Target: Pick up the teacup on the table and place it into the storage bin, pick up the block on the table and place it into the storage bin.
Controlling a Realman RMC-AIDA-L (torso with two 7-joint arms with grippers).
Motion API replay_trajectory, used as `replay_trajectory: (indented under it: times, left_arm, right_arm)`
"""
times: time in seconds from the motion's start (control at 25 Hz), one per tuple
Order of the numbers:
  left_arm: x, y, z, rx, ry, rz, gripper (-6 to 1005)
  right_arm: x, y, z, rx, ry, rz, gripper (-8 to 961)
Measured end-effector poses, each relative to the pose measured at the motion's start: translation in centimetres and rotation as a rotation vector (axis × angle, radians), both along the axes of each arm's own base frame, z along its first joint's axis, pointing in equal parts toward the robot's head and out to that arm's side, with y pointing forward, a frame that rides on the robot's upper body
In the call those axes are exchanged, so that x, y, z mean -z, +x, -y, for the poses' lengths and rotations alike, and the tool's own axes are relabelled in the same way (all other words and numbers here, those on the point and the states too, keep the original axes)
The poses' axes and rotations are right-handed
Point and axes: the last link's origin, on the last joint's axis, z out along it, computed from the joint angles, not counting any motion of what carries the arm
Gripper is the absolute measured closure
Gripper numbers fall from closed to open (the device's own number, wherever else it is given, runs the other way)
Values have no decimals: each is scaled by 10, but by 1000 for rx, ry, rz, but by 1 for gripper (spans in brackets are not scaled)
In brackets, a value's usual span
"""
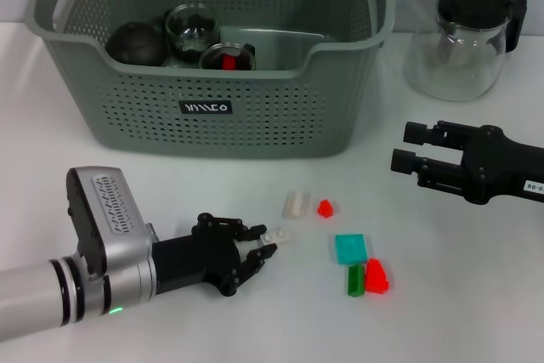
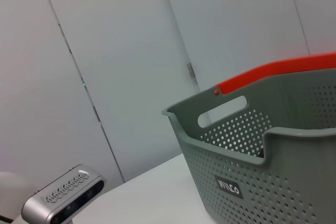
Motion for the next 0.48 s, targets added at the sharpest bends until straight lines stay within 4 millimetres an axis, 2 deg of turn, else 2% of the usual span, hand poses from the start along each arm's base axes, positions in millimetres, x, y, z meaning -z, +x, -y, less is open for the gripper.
replay_trajectory:
  times: [0.08,0.24,0.28,0.48]
  left_arm:
    - [0,1,-1,0,0,3,653]
    - [-6,4,0,1,7,54,783]
    - [-11,5,0,1,12,81,816]
    - [-46,12,6,13,8,237,807]
  right_arm:
    - [0,0,0,0,0,0,316]
    - [0,0,0,-2,-2,-1,316]
    - [0,0,0,-2,-2,-1,316]
    - [-1,0,0,-1,-1,-3,316]
